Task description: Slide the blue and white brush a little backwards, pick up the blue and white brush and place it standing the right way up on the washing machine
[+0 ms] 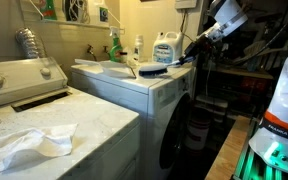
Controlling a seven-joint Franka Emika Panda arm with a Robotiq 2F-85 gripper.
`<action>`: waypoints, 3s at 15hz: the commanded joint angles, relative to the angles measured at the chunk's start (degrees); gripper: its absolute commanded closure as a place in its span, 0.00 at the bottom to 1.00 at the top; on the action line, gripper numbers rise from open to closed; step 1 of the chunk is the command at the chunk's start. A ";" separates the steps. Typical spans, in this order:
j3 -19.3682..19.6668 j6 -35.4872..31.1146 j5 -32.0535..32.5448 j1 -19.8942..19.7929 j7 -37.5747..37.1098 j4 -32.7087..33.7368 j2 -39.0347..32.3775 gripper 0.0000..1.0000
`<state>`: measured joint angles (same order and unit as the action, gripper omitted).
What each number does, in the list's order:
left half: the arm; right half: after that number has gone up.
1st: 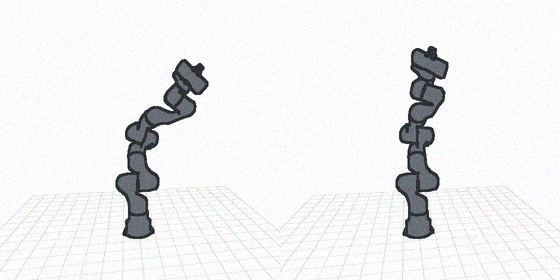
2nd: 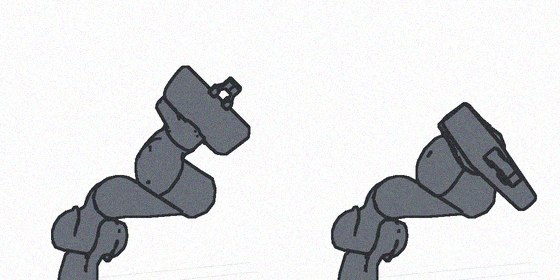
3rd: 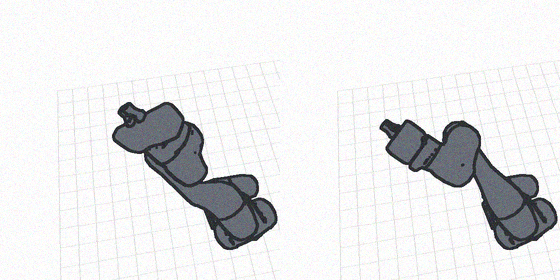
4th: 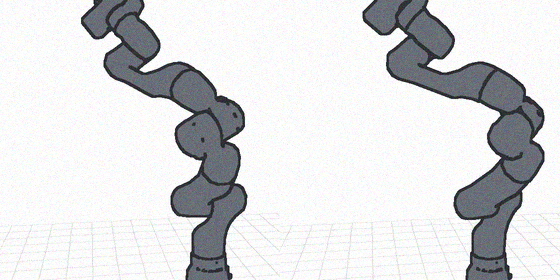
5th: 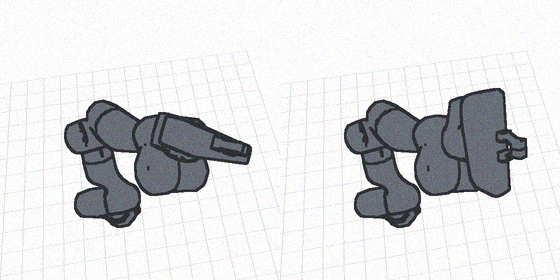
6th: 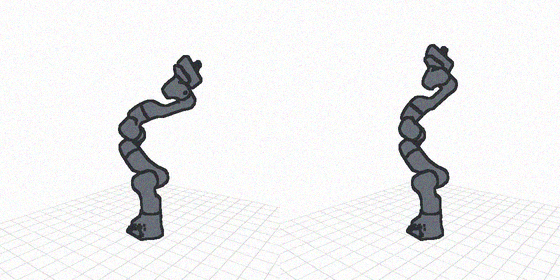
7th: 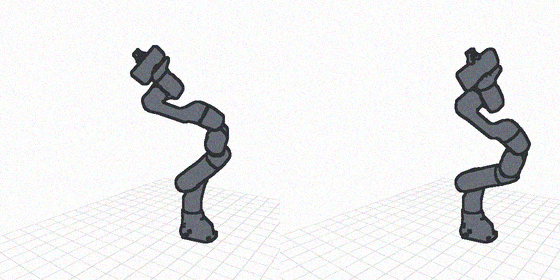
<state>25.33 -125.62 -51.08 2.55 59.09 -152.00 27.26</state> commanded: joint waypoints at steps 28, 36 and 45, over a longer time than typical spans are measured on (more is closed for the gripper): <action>-4.69 22.30 -27.23 -19.51 -15.27 17.23 -29.73 0.92; -5.27 22.85 -26.32 -19.69 -15.64 19.14 -30.60 0.20; -5.60 14.28 -22.50 -19.34 -13.92 17.79 -26.77 0.00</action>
<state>20.28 -107.56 -76.71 -16.01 44.63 -133.34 -2.51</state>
